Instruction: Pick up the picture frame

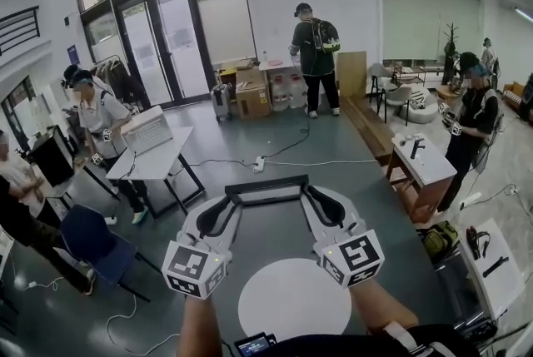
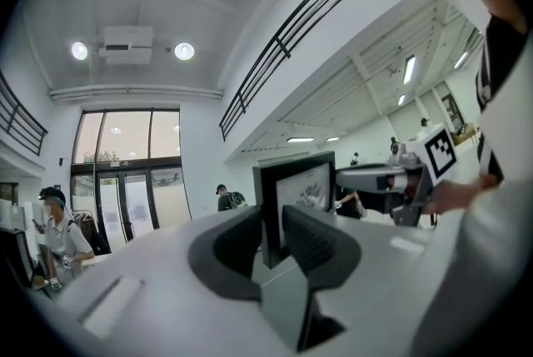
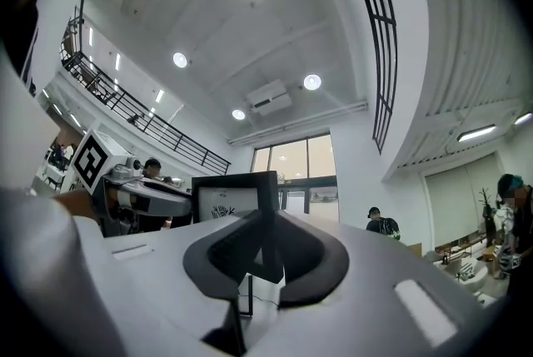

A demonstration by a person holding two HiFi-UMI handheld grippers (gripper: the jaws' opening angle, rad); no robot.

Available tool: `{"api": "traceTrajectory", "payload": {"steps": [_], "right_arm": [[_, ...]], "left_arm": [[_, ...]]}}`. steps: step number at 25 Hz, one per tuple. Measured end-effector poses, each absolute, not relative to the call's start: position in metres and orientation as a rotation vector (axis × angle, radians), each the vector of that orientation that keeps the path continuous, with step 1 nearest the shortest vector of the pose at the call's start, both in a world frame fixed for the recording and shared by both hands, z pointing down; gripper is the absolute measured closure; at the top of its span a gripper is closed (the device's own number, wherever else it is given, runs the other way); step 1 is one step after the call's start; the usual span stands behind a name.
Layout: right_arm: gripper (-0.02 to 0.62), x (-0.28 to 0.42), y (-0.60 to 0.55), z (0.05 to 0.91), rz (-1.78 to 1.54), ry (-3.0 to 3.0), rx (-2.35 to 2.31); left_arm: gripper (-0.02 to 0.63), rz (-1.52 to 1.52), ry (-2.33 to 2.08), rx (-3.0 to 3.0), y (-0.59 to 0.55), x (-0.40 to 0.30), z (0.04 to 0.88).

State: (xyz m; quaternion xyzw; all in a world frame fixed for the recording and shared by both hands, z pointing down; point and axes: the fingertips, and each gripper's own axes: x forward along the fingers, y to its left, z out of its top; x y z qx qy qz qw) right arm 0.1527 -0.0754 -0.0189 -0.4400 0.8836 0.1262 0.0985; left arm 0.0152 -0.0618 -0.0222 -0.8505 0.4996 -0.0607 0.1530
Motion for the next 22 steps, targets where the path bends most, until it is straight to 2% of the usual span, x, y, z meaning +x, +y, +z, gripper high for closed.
{"api": "traceTrajectory", "payload": {"steps": [22], "right_arm": [[0.564,0.167,-0.047,-0.055,0.467,2.535,-1.237]], "left_arm": [[0.526,-0.100,1.413,-2.340,-0.032,0.027,-0.058]]}}
